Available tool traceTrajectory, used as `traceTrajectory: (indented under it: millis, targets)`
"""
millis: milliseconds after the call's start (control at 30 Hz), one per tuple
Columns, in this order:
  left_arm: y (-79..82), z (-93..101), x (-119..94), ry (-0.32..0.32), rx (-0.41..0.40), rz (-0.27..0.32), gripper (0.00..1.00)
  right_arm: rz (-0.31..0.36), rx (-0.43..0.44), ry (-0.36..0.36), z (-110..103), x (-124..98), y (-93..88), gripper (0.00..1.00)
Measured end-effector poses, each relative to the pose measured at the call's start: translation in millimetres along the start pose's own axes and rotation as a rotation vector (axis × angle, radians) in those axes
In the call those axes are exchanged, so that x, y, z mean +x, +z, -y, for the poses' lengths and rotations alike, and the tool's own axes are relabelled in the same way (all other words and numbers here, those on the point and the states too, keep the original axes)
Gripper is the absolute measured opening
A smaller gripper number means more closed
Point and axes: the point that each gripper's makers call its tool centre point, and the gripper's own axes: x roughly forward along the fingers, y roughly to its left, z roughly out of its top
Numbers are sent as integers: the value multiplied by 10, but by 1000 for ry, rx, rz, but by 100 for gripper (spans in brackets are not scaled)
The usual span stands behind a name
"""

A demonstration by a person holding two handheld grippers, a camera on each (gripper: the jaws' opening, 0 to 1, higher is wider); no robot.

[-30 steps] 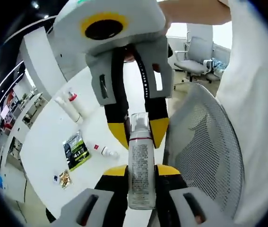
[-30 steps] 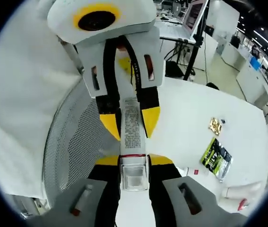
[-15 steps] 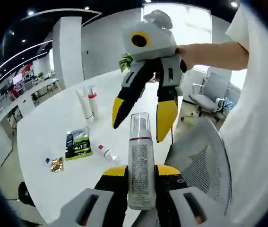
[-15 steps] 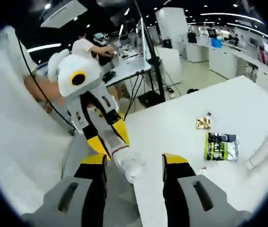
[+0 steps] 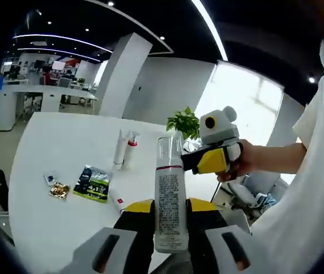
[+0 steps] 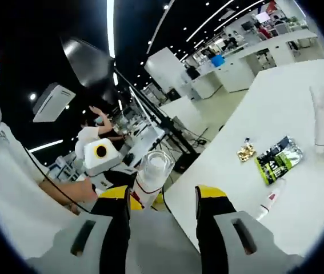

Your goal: Arrange the skincare products in the storage area until every visible bottle or jar stands upright without overlapping.

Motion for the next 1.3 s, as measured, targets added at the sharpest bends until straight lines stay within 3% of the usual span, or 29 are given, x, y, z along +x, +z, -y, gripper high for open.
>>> traceTrajectory:
  millis: [100, 233, 367, 567, 800, 1000, 1300]
  targets:
    - [60, 50, 12, -28, -63, 46, 20, 9, 22, 12, -82, 79, -19, 41]
    - [52, 72, 27, -25, -63, 57, 20, 38, 54, 18, -138, 134, 12, 38]
    - [33, 103, 42, -15, -48, 60, 20, 96, 74, -32, -101, 117, 113, 32]
    - [66, 102, 59, 0, -43, 80, 20, 66, 56, -37, -135, 160, 34, 32]
    - [59, 91, 68, 13, -31, 74, 20, 68, 79, -33, -163, 178, 33, 23]
    - [27, 96, 81, 14, -18, 70, 20, 72, 76, -44, -163, 163, 10, 22]
    - [-31, 121, 95, 21, 3, 63, 22, 41, -22, -45, -222, 164, -22, 20]
